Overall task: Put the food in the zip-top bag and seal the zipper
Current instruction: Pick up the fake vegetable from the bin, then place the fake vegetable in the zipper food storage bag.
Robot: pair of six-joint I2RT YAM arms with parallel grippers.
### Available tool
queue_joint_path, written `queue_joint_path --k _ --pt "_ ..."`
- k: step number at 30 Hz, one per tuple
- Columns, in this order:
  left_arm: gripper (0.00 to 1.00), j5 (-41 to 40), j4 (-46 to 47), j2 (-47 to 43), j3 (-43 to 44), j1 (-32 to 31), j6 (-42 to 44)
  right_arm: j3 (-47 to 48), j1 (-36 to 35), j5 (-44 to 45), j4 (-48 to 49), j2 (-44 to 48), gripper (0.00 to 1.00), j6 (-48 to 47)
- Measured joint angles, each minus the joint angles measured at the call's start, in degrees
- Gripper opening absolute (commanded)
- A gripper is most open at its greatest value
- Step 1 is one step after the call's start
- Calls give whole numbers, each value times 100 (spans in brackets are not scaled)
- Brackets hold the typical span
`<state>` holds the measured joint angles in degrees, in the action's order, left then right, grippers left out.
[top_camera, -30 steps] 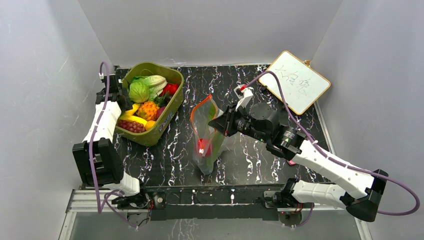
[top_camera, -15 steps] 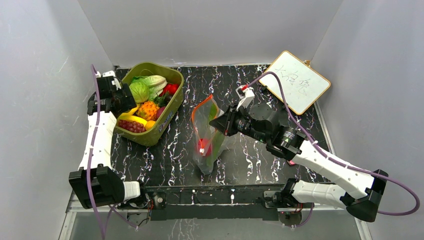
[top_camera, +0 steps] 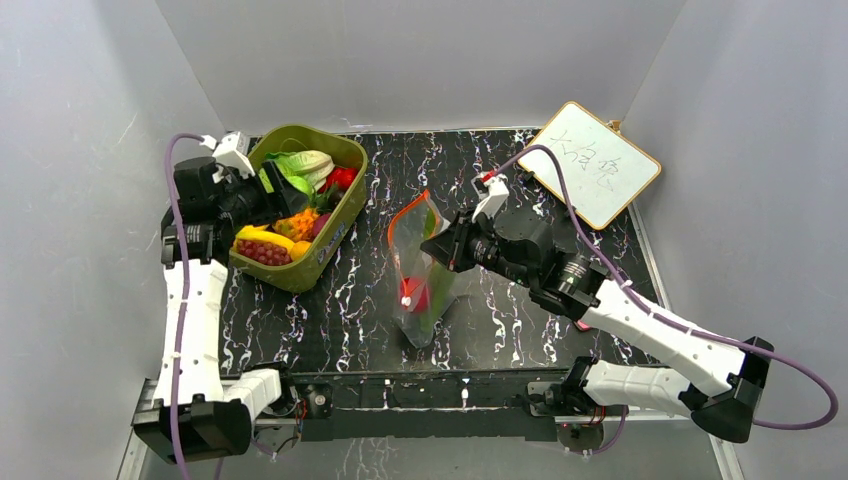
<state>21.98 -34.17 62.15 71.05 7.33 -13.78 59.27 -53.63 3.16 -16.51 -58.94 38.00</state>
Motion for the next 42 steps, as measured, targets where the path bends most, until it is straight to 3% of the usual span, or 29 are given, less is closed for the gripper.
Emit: queue_joint_path --k 9,19,30,38,42 --pt "42 2044 691 -643 -721 -374 -848 120 0 -350 0 -492 0 -31" --pt "42 2981 1967 -1296 -1458 -721 -2000 181 0 -643 11 -669 0 -11" --pt "42 2789 2616 -981 -1792 -1620 -2575 319 0 -638 55 -671 0 -50" --pt "44 2017 2376 -625 -1700 -2411 -2470 407 0 -638 175 -737 0 -131" --pt "51 1600 1978 -140 -1497 -2730 -2339 407 0 -636 175 -761 0 -175"
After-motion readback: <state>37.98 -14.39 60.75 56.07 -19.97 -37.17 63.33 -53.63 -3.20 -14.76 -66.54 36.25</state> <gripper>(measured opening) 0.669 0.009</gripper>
